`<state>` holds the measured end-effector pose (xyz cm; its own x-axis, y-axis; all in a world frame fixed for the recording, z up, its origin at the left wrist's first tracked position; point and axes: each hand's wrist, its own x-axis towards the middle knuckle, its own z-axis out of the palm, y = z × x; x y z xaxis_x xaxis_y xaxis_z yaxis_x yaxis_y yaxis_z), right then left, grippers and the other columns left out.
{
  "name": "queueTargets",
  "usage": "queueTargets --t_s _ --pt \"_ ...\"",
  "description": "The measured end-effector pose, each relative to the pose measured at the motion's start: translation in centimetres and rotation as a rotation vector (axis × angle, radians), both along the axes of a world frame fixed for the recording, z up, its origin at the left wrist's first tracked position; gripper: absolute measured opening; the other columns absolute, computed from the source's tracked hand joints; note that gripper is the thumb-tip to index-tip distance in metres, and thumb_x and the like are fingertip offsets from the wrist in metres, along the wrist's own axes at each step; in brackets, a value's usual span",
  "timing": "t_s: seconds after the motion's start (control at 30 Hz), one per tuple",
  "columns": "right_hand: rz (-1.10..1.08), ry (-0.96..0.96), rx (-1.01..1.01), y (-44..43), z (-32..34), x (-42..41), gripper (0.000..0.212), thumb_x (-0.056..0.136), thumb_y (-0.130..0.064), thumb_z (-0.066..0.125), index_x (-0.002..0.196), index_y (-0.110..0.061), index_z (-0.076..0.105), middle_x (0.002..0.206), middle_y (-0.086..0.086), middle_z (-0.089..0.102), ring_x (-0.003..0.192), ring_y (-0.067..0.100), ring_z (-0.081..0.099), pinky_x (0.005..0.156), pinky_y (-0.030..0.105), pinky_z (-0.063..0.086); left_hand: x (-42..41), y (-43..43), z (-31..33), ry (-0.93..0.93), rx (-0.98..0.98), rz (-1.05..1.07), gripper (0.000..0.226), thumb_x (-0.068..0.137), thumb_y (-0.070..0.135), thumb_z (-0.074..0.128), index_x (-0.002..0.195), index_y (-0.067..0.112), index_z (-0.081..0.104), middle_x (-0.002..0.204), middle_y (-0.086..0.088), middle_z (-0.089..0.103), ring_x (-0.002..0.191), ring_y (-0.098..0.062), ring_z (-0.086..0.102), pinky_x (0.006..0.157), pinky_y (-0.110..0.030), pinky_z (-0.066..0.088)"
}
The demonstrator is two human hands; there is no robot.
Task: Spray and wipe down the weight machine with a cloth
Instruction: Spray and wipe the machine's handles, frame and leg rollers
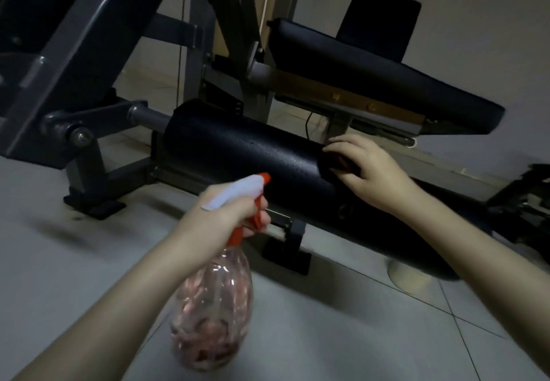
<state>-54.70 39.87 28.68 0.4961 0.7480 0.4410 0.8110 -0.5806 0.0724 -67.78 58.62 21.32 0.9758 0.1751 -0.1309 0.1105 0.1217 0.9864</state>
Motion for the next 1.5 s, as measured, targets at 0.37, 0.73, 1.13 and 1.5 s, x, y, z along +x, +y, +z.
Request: queueTargets --t_s 0.37,0.73,1.13,1.5 --pt "0.064 -0.158 -0.018 9.7 -1.0 -0.3 0.041 0.088 -0.014 0.057 0.129 -0.01 0.055 0.139 0.012 0.046 0.129 0.03 0.038 0.107 0.033 0.026 -6.9 0.8 4.4 0.037 0.042 0.24 0.033 0.096 0.016 0.049 0.064 0.008 0.048 0.042 -0.005 0.049 0.027 -0.016 0.047 0.039 -0.021 0.042" --pt "-0.037 -0.152 -0.201 0.9 -1.0 -2.6 0.048 0.088 -0.017 0.06 0.135 -0.015 0.049 0.148 0.01 0.036 0.137 0.031 0.027 0.113 0.041 0.028 -7.3 0.4 2.5 -0.074 0.13 0.078 0.035 0.09 0.006 0.046 0.068 0.019 0.071 0.051 0.0 0.064 0.049 -0.018 0.066 0.076 -0.04 0.05" --pt "0.014 -0.165 -0.065 -1.4 -1.9 -1.1 0.033 0.084 -0.009 0.059 0.117 -0.008 0.061 0.134 0.015 0.049 0.129 0.032 0.038 0.107 0.04 0.034 -1.8 -5.9 2.1 -0.055 0.056 0.038 0.029 0.097 0.006 0.044 0.095 0.014 0.071 0.047 -0.001 0.061 0.05 -0.023 0.061 0.067 -0.033 0.048" --pt "-0.199 0.384 0.204 -9.0 2.8 2.5 0.032 0.088 -0.009 0.059 0.119 -0.017 0.062 0.118 0.003 0.06 0.111 0.018 0.054 0.094 0.022 0.036 2.1 -8.9 0.2 -0.081 0.32 -0.182 0.037 0.091 0.034 0.057 0.067 0.007 0.06 0.044 0.002 0.063 0.045 -0.015 0.063 0.064 -0.034 0.055"
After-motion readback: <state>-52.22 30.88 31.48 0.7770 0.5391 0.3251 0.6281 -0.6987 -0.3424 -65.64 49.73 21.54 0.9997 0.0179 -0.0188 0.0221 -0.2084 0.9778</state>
